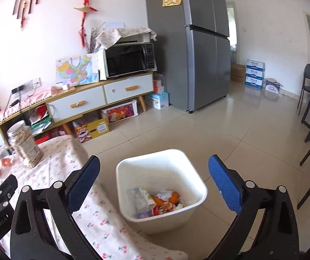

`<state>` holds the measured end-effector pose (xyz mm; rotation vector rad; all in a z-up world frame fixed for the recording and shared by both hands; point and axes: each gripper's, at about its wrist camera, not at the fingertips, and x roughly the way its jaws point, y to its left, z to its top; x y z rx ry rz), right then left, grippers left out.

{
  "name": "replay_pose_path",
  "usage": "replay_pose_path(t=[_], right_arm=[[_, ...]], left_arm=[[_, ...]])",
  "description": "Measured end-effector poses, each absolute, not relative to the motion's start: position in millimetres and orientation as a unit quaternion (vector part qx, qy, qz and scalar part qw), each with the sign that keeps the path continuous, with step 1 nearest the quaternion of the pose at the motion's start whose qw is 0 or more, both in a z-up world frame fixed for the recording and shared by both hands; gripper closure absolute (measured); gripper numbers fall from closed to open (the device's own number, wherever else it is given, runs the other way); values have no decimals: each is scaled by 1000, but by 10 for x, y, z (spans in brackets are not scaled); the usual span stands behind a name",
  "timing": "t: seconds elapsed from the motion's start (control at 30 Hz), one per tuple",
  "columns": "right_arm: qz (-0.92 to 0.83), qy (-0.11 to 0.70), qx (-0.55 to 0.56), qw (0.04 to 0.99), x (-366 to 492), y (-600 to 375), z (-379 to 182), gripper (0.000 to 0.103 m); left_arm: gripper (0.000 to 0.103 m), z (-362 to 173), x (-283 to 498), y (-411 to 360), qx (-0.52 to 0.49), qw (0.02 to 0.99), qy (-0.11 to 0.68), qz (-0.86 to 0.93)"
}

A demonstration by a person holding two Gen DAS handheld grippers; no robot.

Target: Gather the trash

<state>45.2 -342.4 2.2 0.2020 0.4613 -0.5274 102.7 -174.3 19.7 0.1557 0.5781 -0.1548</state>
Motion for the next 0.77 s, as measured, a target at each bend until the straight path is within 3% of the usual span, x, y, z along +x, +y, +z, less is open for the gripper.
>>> replay_pose_path(t=[0.43, 0.77], right_arm=[[-172, 221, 17, 960, 307, -2308, -133, 7], [-154, 220, -18, 963, 321, -2032, -217, 7]], left_arm=[[7, -93, 510, -498, 39, 963, 267, 4], [7, -194, 511, -264, 26, 959, 281, 10]])
